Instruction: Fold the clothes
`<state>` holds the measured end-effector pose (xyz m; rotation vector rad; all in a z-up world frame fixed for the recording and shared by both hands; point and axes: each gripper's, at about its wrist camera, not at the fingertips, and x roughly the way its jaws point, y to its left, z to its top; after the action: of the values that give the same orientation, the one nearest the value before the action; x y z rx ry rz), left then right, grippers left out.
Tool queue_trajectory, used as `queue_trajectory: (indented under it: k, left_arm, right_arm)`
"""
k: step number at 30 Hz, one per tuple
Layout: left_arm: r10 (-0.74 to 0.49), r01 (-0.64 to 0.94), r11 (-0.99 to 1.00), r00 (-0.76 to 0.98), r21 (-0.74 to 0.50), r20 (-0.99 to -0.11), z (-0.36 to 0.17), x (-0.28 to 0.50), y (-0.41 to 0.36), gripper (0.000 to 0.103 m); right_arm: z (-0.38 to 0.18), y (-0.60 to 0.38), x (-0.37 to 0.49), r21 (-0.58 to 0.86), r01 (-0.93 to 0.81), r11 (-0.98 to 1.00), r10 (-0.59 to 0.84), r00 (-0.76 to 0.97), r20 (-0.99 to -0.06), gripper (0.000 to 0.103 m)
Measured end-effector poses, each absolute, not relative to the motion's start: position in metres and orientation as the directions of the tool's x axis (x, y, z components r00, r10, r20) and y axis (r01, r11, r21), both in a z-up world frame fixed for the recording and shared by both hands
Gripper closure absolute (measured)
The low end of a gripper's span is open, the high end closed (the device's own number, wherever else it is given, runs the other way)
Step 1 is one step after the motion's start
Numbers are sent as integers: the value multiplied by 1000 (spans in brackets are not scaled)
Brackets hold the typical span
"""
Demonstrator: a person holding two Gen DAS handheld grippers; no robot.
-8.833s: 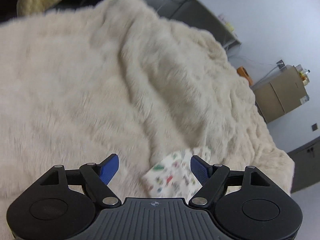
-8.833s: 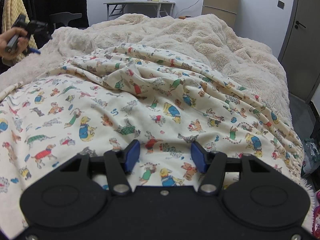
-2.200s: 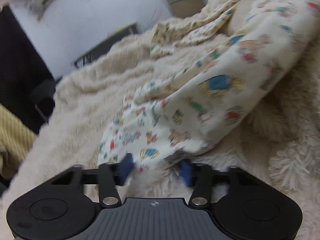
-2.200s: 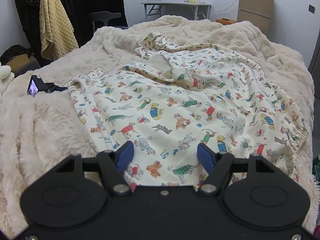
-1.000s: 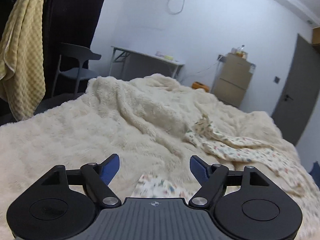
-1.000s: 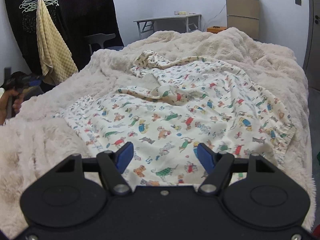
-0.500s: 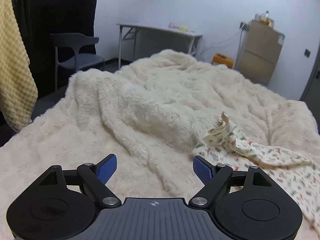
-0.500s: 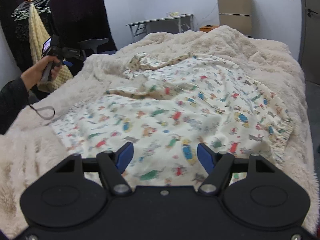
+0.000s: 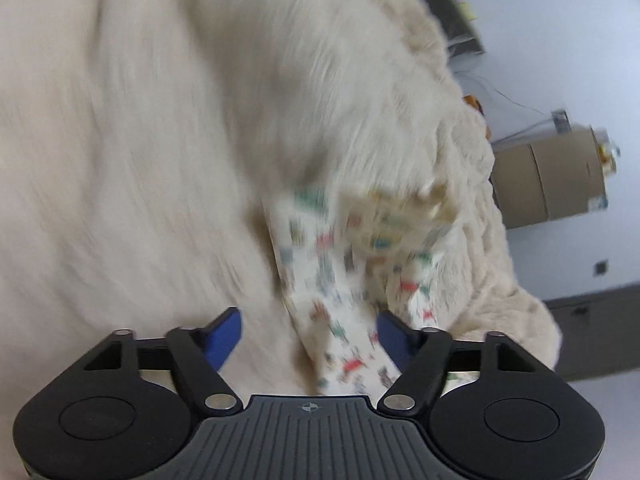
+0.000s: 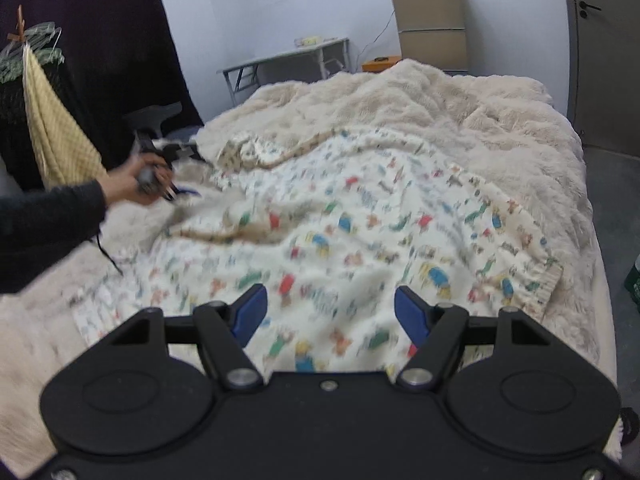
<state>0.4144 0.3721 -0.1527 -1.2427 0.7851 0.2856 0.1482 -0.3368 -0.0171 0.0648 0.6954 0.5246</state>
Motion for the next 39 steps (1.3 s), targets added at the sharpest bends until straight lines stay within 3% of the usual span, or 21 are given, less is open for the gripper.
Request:
queue_trajectory:
  k: [3, 5, 7, 14, 17, 22, 26, 29, 31, 33, 34, 35, 37, 39]
  left_arm:
    - [-229, -604, 289, 710, -743, -666, -179, 431, 358, 52]
    - [-205, -603, 256, 730, -756, -652, -190, 439, 352, 67]
    - [-177, -589, 224, 759, -777, -626, -190, 436, 350, 103]
    - [5, -527, 228, 842, -819, -540, -105, 385, 378, 103]
    - [44, -583, 278, 801, -763, -596, -71, 364, 389, 103]
    - [14, -734, 229, 660, -640, -751, -107, 336, 388, 103]
    - [43, -735, 218, 665, -642, -746, -118, 305, 380, 103]
    - [146, -702, 197, 711, -685, -687, -104, 271, 385, 103]
    - [217, -732, 251, 680, -633, -700, -102, 266, 395, 103]
    - [224, -811, 254, 579, -527, -784, -113, 268, 408, 96]
    - [167, -832, 246, 541, -497, -824, -124, 267, 416, 94]
    - [154, -821, 248, 558, -515, -815, -125, 265, 416, 93]
    - [138, -782, 277, 607, -558, -783, -123, 252, 409, 76]
    - [89, -728, 351, 652, -588, -753, -111, 245, 390, 70]
  right_arm:
    - [-15, -339, 154, 232, -422, 876, 471, 651, -594, 34]
    - [-14, -340, 157, 234, -411, 881, 464, 656, -595, 34]
    - [-12, -341, 161, 237, -400, 885, 458, 661, -595, 34]
    - [-5, -346, 163, 240, -380, 893, 446, 685, -576, 34]
    - [-2, -349, 157, 251, -390, 886, 462, 690, -558, 34]
    - [-3, -351, 155, 246, -395, 885, 463, 690, -556, 34]
    - [-2, -362, 152, 246, -364, 898, 439, 710, -550, 34]
    - [-2, -364, 154, 247, -355, 902, 432, 715, -550, 34]
    - [-1, -363, 156, 249, -359, 900, 436, 713, -549, 34]
    - [-3, -360, 158, 250, -373, 893, 448, 704, -550, 34]
    - [-4, -358, 158, 247, -380, 892, 451, 701, -552, 34]
    - [-4, -356, 158, 243, -384, 891, 453, 699, -554, 34]
    - [-7, -355, 156, 244, -391, 887, 458, 689, -561, 34]
    - [-10, -357, 158, 242, -383, 891, 450, 685, -573, 34]
